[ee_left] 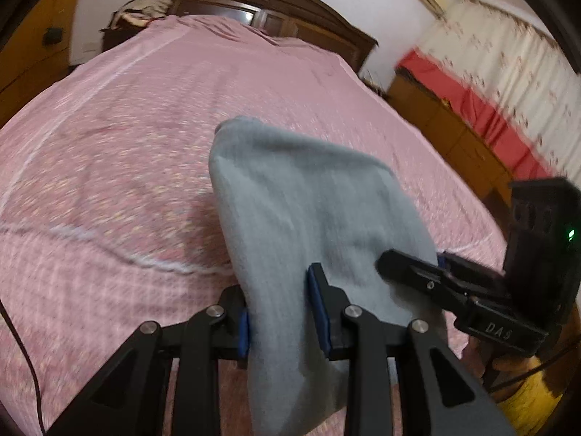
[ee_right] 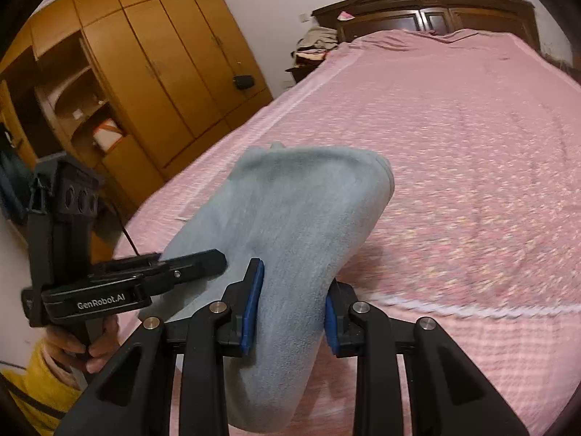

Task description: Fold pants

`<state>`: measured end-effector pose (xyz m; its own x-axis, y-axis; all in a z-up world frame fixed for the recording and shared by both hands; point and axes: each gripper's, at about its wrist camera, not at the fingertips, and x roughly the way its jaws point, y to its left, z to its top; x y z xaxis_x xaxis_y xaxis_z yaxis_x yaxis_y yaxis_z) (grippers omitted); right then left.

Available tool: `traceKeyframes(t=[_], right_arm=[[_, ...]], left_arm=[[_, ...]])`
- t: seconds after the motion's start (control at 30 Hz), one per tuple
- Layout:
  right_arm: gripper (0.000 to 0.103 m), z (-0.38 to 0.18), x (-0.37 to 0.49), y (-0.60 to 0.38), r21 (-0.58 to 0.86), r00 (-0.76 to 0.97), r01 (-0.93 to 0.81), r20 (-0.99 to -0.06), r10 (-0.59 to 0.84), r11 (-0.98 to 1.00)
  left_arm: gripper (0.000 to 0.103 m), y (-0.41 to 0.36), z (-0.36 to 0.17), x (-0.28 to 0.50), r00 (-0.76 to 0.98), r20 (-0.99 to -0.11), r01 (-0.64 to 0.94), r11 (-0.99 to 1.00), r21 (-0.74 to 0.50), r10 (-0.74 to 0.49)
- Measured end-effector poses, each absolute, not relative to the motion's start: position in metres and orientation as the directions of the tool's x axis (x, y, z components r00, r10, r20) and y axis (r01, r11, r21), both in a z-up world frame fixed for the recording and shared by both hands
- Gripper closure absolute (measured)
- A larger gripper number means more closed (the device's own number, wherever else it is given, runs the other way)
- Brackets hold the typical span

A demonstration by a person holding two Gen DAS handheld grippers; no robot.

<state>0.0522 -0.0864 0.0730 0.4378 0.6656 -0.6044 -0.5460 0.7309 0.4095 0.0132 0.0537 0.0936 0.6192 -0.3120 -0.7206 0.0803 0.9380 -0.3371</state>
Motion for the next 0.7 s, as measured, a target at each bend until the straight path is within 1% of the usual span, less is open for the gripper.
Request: traceKeyframes(t=[0.13,0.23,0.37,0.5,0.7], right_arm=[[0.072,0.059,0.065,-0.093,0.35,0.459,-0.529,-0.649,0.607,0.773],[0.072,0.039,0.077,-0.093,0.354,0.428,-0.502,-0.692,0.582,0.789],[0.066,0.024,0.083,-0.089,0.349,0.415,-0.469,-0.724,0.551,0.812],[0.06,0.028,0.079,-0.088,0.338,0.418,-0.451,-0.738,0.529,0.826],[0.053,0.033,0.05,-0.089,0.288,0.433,-0.452,-0.757,0.49,0.844]], left_arm=[[0.075,0.036,0.071,0.038,0.58,-0.767,0.12,0.959,-0.255,-0.277],[0.074,0.034,0.061,0.047,0.564,-0.784,0.121,0.965,-0.231,-0.259],[0.074,0.036,0.058,0.049,0.543,-0.798,0.131,0.966,-0.225,-0.26],[0.073,0.037,0.066,0.037,0.534,-0.808,0.131,0.969,-0.211,-0.248],[0.063,0.049,0.068,0.006,0.546,-0.815,0.103,0.981,-0.167,-0.196]])
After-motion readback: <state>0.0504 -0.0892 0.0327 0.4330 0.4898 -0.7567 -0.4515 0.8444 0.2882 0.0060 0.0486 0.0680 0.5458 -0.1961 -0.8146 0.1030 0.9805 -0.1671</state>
